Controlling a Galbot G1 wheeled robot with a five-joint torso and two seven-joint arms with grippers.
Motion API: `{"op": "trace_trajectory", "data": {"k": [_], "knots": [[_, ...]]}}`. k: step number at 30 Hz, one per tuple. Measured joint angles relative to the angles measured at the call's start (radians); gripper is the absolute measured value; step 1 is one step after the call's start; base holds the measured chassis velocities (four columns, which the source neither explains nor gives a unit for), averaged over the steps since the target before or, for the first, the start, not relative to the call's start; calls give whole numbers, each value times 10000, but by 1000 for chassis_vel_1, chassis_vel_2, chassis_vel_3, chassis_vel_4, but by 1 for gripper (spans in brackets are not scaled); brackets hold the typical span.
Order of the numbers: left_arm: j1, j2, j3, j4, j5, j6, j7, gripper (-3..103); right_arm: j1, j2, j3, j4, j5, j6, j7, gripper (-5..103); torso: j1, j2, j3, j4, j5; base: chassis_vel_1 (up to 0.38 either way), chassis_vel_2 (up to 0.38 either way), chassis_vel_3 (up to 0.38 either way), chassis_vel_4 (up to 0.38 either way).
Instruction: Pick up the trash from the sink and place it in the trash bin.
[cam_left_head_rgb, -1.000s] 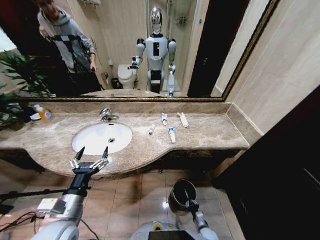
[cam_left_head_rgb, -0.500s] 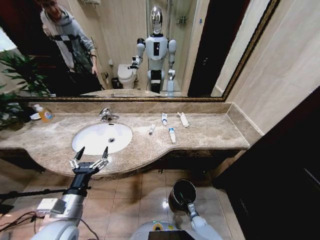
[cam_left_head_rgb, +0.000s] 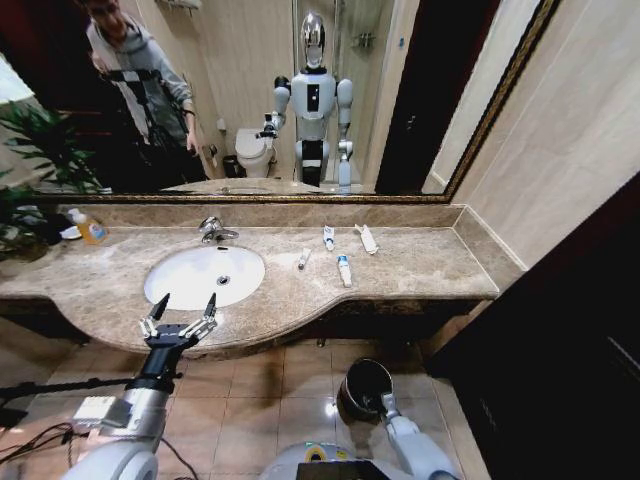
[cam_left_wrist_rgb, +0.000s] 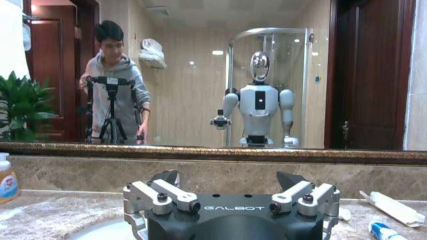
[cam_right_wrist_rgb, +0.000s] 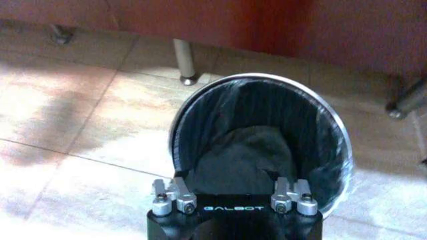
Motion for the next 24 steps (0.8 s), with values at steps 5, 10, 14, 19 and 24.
{"op": "trace_trajectory", "data": {"k": [5, 10, 14, 19, 24], "knots": [[0, -1, 0, 0, 0, 0, 0, 100, -429, 182, 124, 346, 177, 453, 265, 80, -1, 0, 0, 0, 1, 0, 0, 0, 0], [0, 0, 0, 0, 0, 0, 0, 100, -1863, 332, 425, 2174, 31, 1347, 1347, 96, 0, 0, -1, 1, 0, 0, 0, 0, 0], [0, -1, 0, 0, 0, 0, 0, 100, -3356, 419, 647, 4223, 412, 1538, 1899, 100, -1, 0, -1, -1, 5, 0, 0, 0, 0], [0, -2, 0, 0, 0, 0, 1, 100, -5786, 486, 653, 8894, 1658, 813, 1963, 100, -2, 1, -3, 6, -2, 0, 0, 0, 0], [0, -1, 0, 0, 0, 0, 0, 100, -7902, 667, 404, 12870, 2108, 467, 1836, 100, -3, 2, -2, -2, 0, 0, 0, 0, 0]]}}
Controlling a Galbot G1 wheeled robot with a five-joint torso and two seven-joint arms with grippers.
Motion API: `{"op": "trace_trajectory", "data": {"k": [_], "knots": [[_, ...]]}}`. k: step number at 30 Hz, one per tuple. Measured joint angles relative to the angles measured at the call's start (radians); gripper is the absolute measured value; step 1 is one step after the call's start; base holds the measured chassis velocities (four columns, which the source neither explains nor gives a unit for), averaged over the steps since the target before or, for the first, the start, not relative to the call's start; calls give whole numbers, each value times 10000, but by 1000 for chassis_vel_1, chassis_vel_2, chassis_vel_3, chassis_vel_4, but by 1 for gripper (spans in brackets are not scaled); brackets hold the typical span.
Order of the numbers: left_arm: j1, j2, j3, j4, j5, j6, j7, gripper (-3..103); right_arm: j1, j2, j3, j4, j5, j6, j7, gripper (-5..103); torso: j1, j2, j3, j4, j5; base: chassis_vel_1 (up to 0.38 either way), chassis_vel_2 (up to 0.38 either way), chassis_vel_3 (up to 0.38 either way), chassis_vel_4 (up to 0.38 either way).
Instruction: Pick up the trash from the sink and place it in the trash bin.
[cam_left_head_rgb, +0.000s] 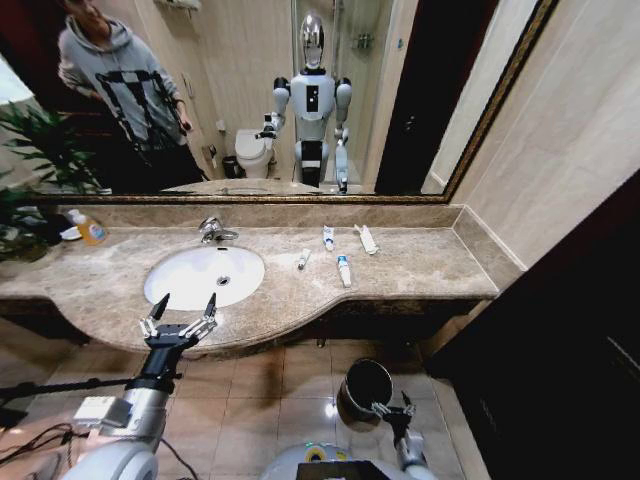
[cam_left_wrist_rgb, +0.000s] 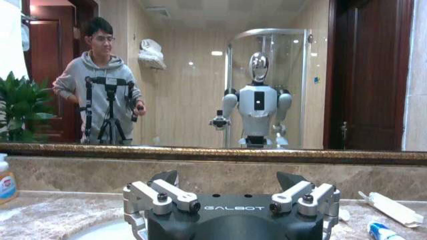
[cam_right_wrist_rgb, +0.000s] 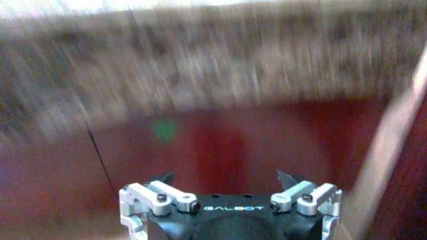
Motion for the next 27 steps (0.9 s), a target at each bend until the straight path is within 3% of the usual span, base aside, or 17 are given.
{"op": "trace_trajectory", "data": {"k": [2, 5, 10, 16, 21, 27], "knots": [[1, 0, 0, 0, 0, 0, 0, 100, -596, -23, -272, 2061, -25, -245, 43, 100, 0, 0, 0, 1, -2, 0, 0, 0, 0], [0, 0, 0, 0, 0, 0, 0, 100, -648, -15, -468, 3508, -36, -833, 181, 100, 2, 0, 0, 2, -3, 0, 0, 0, 0], [0, 0, 0, 0, 0, 0, 0, 100, 129, -212, -898, 4724, -197, -1790, 299, 100, 3, 0, 2, 2, -1, 0, 0, 0, 0], [1, 0, 0, 0, 0, 0, -1, 100, 1754, -914, -1520, 4718, -323, -2332, 395, 100, 3, -1, 2, 5, 0, 0, 0, 0, 0], [0, 0, -1, 0, 0, 0, -1, 100, 3277, -1830, -1979, 4203, 202, -3327, 398, 100, 5, -2, 3, 2, 1, 0, 0, 0, 0], [0, -1, -1, 0, 0, 0, -1, 100, 4791, -2144, -2824, 3031, 545, -4283, 806, 100, 4, -2, 3, 3, 1, 0, 0, 0, 0]]}}
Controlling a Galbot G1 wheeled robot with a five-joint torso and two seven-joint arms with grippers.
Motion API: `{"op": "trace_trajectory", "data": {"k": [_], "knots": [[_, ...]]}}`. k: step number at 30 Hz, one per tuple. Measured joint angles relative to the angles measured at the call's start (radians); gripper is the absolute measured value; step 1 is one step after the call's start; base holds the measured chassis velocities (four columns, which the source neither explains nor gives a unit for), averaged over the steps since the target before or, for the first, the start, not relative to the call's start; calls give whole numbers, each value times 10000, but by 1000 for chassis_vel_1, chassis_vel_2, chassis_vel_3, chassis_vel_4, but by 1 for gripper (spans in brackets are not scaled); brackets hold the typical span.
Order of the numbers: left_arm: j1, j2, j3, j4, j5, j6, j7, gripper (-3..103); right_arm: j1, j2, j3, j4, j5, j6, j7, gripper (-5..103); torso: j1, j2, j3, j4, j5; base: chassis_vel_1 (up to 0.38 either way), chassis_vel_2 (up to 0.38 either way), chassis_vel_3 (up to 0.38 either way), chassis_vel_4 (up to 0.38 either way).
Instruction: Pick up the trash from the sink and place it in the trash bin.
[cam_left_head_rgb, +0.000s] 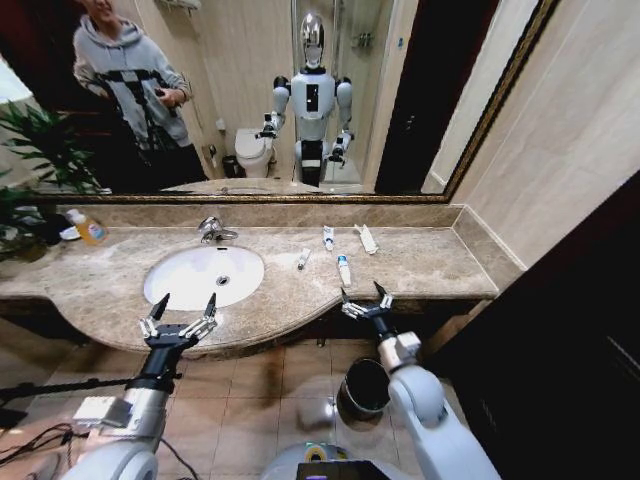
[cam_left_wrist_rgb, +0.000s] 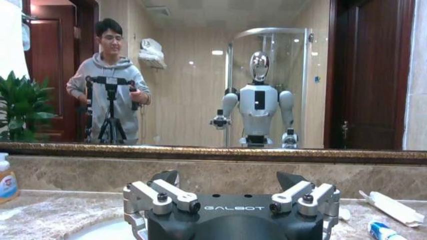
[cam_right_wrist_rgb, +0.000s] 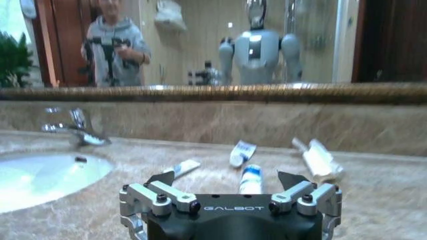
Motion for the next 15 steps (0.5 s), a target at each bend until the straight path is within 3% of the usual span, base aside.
{"op": "trace_trajectory", "data": {"k": [6, 15], "knots": [[0, 0, -1, 0, 0, 0, -1, 100, 1278, 161, -680, -984, 535, -365, 320, 100, -1, 0, 0, 0, -1, 0, 0, 0, 0], [0, 0, 1, 0, 0, 0, 0, 100, 2789, 236, -1000, -3059, 477, 155, 213, 100, -1, 0, -1, -1, -1, 0, 0, 0, 0]]}}
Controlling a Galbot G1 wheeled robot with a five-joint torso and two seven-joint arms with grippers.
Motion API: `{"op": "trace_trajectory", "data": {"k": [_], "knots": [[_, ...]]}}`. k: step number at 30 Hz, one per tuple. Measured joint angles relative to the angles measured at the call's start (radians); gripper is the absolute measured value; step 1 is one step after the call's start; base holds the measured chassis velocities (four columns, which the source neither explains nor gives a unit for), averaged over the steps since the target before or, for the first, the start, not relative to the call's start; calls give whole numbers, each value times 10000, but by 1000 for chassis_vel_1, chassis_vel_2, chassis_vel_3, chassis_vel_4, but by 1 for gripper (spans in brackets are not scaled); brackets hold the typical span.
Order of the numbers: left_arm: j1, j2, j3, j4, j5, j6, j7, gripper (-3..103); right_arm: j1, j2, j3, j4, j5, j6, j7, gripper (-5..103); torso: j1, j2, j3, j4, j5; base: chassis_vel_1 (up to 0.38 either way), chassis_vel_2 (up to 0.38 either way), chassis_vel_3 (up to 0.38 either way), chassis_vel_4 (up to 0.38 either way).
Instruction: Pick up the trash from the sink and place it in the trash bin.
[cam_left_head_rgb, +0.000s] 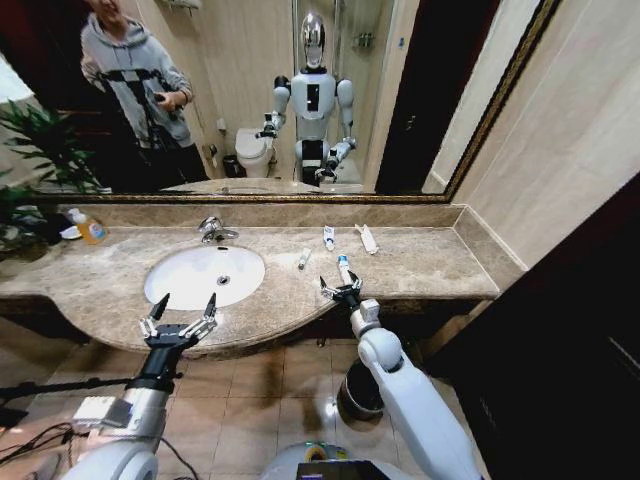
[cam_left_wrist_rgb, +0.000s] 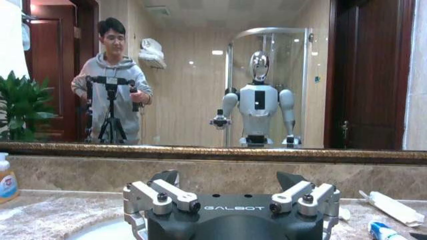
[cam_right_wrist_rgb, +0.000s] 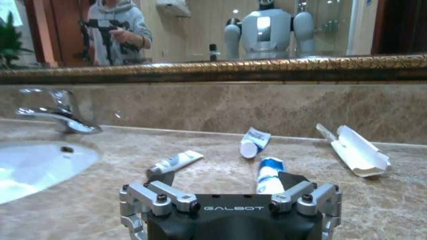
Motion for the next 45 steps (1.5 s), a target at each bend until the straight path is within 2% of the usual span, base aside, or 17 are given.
{"op": "trace_trajectory", "data": {"k": [8, 10, 13, 15, 22, 24, 26, 28, 31, 33, 34, 38, 43, 45], "knots": [[0, 0, 0, 0, 0, 0, 0, 100, 474, 70, 151, -1076, -205, 358, -168, 100, 0, 0, 0, 0, 1, 0, 0, 0, 0], [0, 0, 0, -1, 0, 0, 0, 100, 488, 75, 169, -1125, -205, 374, -186, 96, 0, 0, 0, 0, 0, 0, 0, 0, 0], [0, 0, 0, -1, 0, 0, 0, 100, 547, 85, 184, -1276, -205, 422, -198, 85, -1, 0, -1, 0, 0, 0, 0, 0, 0], [0, 0, 0, 0, 0, 0, 0, 100, 568, 84, 176, -1305, -206, 428, -199, 85, -1, 0, -1, 0, 0, 0, 0, 0, 0], [0, 0, 0, 0, 0, 0, 0, 100, 637, 141, 153, -1461, -243, 517, -175, 61, -1, 0, -1, 0, 0, 0, 0, 0, 0], [0, 0, 0, 0, 0, 0, 0, 100, 612, 139, 157, -1464, -250, 544, -163, 61, -1, 0, -1, 0, 1, 0, 0, 0, 0], [0, 0, 0, 0, 0, 0, 0, 100, 551, 89, 167, -1463, -252, 570, -159, 50, -1, 0, -1, 0, 0, 0, 0, 0, 0], [0, 0, 0, 0, 0, 0, 0, 100, 534, 73, 169, -1457, -246, 581, -159, 50, -1, 0, -1, 0, 0, 0, 0, 0, 0], [0, 1, 0, -1, 0, 0, 0, 100, 394, -52, 109, -1301, -15, 596, -132, 38, -1, 0, -1, 0, 1, 0, 0, 0, 0], [0, 0, 0, 0, 0, 0, 0, 100, 339, -94, 99, -1254, 20, 627, -131, 38, -1, 0, -1, 0, 0, 0, 0, 0, 0], [0, 0, 0, -1, 0, 0, 0, 100, 282, -117, 96, -1205, 35, 665, -140, 32, -1, 0, -1, -1, 0, 0, 0, 0, 0], [0, 0, 0, 0, 0, 0, 0, 100, 195, -121, 102, -1110, 49, 724, -174, 26, -1, 0, -1, 0, 1, 0, 0, 0, 0], [0, 0, 0, 0, 0, 0, 0, 100, -25, -184, 162, -707, 73, 750, -195, 26, 0, 0, -1, 1, 1, 0, 0, 0, 0], [0, 0, 0, -1, 0, 0, 0, 100, -809, -435, 581, 412, 268, 854, -313, 26, -1, 0, -1, 1, 1, 0, 0, 0, 0]]}}
